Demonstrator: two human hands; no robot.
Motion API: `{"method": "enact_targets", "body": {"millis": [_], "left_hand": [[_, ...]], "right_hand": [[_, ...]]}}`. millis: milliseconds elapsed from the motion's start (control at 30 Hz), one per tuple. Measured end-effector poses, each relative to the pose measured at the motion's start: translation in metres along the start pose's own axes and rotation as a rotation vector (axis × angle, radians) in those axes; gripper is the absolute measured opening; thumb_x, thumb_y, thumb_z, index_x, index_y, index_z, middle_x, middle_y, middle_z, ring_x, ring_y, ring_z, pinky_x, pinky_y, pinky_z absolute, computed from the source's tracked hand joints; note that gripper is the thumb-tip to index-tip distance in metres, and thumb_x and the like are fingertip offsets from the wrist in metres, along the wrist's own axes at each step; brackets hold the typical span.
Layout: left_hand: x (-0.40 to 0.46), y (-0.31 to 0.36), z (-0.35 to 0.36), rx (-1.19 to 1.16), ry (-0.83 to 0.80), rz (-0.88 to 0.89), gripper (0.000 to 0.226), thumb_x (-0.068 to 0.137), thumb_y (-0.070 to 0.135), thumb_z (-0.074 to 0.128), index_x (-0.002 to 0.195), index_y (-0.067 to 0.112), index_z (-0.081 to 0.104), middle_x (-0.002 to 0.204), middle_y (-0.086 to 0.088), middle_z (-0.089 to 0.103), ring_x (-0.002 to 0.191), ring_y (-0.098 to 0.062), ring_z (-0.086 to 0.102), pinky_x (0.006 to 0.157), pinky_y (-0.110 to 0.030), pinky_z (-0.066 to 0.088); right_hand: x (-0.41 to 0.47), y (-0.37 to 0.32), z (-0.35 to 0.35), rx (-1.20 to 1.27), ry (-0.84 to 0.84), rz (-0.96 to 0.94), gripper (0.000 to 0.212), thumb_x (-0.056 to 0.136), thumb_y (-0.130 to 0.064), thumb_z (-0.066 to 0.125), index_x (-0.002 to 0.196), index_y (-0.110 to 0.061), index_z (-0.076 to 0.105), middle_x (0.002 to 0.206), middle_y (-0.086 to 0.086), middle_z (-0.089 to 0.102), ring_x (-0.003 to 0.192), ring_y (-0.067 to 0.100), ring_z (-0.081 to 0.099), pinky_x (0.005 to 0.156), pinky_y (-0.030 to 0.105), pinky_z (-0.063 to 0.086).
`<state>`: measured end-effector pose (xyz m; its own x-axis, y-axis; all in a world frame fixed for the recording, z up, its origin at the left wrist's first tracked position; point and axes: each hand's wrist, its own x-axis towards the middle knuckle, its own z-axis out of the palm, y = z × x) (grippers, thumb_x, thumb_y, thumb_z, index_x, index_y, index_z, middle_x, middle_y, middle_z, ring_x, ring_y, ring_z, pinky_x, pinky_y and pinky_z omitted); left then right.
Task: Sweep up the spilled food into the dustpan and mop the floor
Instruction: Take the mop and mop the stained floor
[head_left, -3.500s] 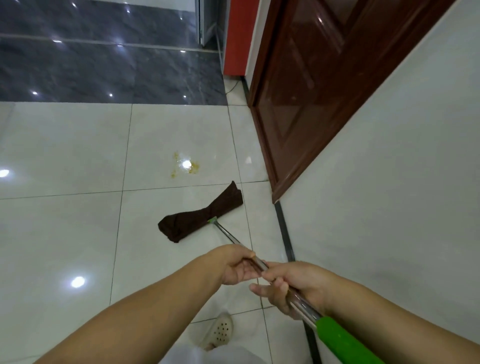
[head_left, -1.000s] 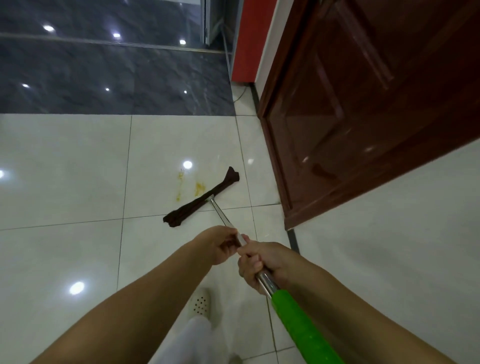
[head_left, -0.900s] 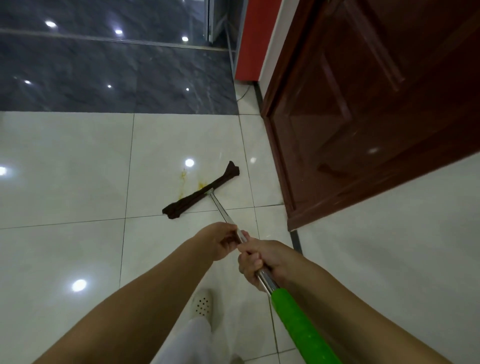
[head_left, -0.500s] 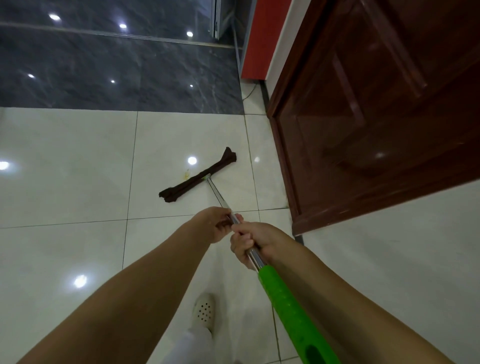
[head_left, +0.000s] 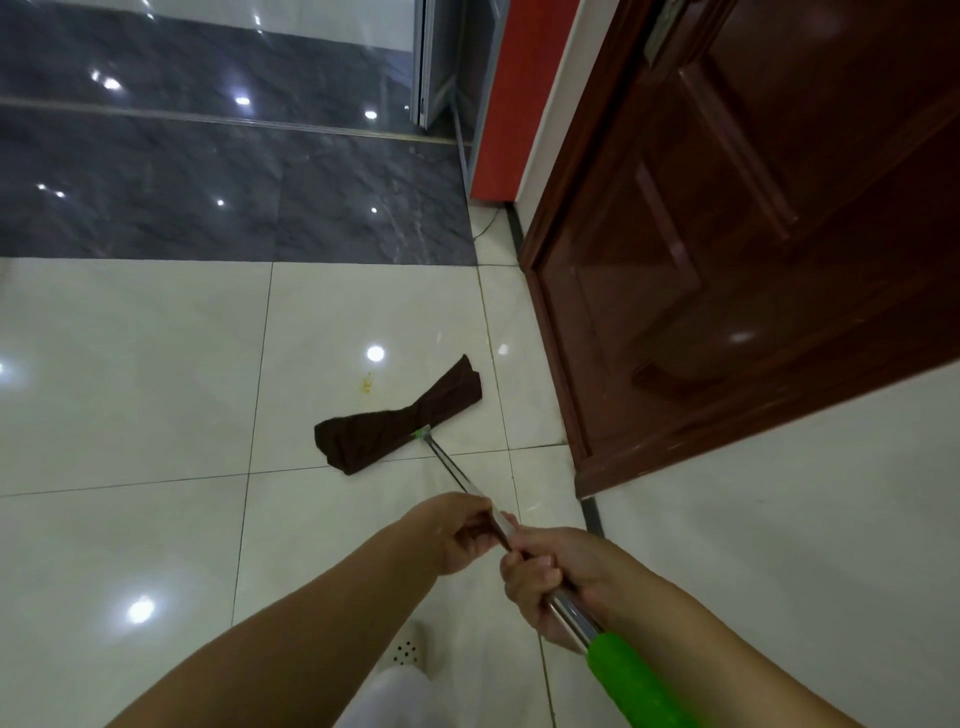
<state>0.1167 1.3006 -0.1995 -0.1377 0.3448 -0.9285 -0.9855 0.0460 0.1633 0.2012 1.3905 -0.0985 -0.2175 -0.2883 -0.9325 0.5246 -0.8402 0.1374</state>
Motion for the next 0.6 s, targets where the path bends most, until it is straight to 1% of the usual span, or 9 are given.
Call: {"method": "enact_targets", "body": {"millis": [67, 133, 200, 300, 333, 400, 500, 533, 600], "left_hand": [[-0.009, -0.003, 0.002, 0.025, -0.012, -0.029, 0.019, 0.095, 0.002, 0.05, 0.078, -0.006, 0.054, 0.047, -0.016, 0.062, 0.053, -0.024, 0.066, 0.052, -0.031, 0.058], [-0.017, -0.004, 0.005, 0.055, -0.035, -0.051, 0.019, 0.096, 0.003, 0.049, 0.082, -0.007, 0.056, 0.066, -0.02, 0.066, 0.067, -0.026, 0.065, 0.057, -0.032, 0.06], [-0.025, -0.003, 0.006, 0.076, -0.038, -0.059, 0.018, 0.096, 0.004, 0.05, 0.084, -0.008, 0.057, 0.077, -0.021, 0.066, 0.069, -0.026, 0.066, 0.056, -0.031, 0.059], [-0.03, 0.001, 0.004, 0.074, -0.036, -0.055, 0.017, 0.094, 0.004, 0.052, 0.083, -0.007, 0.057, 0.073, -0.021, 0.067, 0.07, -0.026, 0.067, 0.069, -0.034, 0.058], [-0.031, 0.003, 0.003, 0.082, -0.032, -0.052, 0.017, 0.094, 0.004, 0.053, 0.083, -0.007, 0.057, 0.069, -0.02, 0.069, 0.069, -0.026, 0.067, 0.068, -0.033, 0.058], [-0.031, 0.008, -0.001, 0.083, -0.017, -0.037, 0.017, 0.094, 0.005, 0.053, 0.083, -0.008, 0.057, 0.059, -0.019, 0.069, 0.065, -0.025, 0.067, 0.056, -0.031, 0.059], [-0.021, 0.014, -0.007, 0.036, 0.025, 0.004, 0.019, 0.094, 0.004, 0.053, 0.078, -0.006, 0.054, 0.046, -0.016, 0.063, 0.062, -0.025, 0.066, 0.042, -0.027, 0.055], [-0.017, 0.015, -0.01, 0.024, 0.041, 0.016, 0.022, 0.094, 0.005, 0.053, 0.075, -0.004, 0.052, 0.042, -0.015, 0.06, 0.059, -0.024, 0.066, 0.04, -0.027, 0.054], [-0.009, 0.019, -0.016, 0.002, 0.075, 0.029, 0.026, 0.095, 0.005, 0.052, 0.07, -0.002, 0.049, 0.036, -0.013, 0.055, 0.042, -0.022, 0.064, 0.034, -0.024, 0.05]], "right_hand": [[-0.011, 0.003, -0.002, 0.019, -0.017, 0.043, 0.016, 0.075, 0.001, 0.062, 0.075, -0.01, 0.05, 0.042, 0.007, 0.042, 0.023, 0.012, 0.037, 0.028, 0.009, 0.034], [-0.023, 0.005, -0.002, 0.043, -0.031, 0.061, 0.015, 0.075, 0.001, 0.06, 0.071, -0.006, 0.048, 0.042, 0.008, 0.041, 0.022, 0.013, 0.037, 0.028, 0.01, 0.035], [-0.035, 0.008, 0.002, 0.055, -0.04, 0.049, 0.01, 0.075, 0.004, 0.059, 0.073, -0.001, 0.051, 0.048, 0.007, 0.04, 0.024, 0.013, 0.037, 0.029, 0.011, 0.036], [-0.044, 0.011, 0.005, 0.044, -0.072, 0.024, 0.013, 0.071, 0.007, 0.06, 0.08, 0.0, 0.051, 0.054, 0.006, 0.038, 0.026, 0.012, 0.037, 0.031, 0.012, 0.036], [-0.043, 0.011, 0.006, 0.043, -0.086, 0.023, 0.017, 0.071, 0.008, 0.06, 0.083, -0.001, 0.051, 0.057, 0.004, 0.037, 0.026, 0.012, 0.037, 0.03, 0.013, 0.037], [-0.038, 0.01, 0.011, 0.028, -0.104, 0.024, 0.021, 0.072, 0.008, 0.06, 0.086, -0.005, 0.051, 0.058, 0.002, 0.035, 0.026, 0.012, 0.036, 0.027, 0.014, 0.036], [-0.022, 0.01, 0.021, 0.01, -0.109, 0.005, 0.019, 0.073, 0.005, 0.059, 0.087, -0.005, 0.052, 0.048, 0.005, 0.038, 0.024, 0.012, 0.036, 0.027, 0.011, 0.035], [-0.015, 0.01, 0.024, 0.013, -0.104, -0.01, 0.018, 0.073, 0.005, 0.058, 0.087, -0.006, 0.053, 0.047, 0.006, 0.039, 0.024, 0.012, 0.036, 0.028, 0.011, 0.034], [-0.001, 0.01, 0.031, 0.034, -0.094, -0.028, 0.01, 0.078, 0.004, 0.056, 0.083, -0.005, 0.053, 0.047, 0.006, 0.039, 0.023, 0.012, 0.036, 0.027, 0.01, 0.033]]}}
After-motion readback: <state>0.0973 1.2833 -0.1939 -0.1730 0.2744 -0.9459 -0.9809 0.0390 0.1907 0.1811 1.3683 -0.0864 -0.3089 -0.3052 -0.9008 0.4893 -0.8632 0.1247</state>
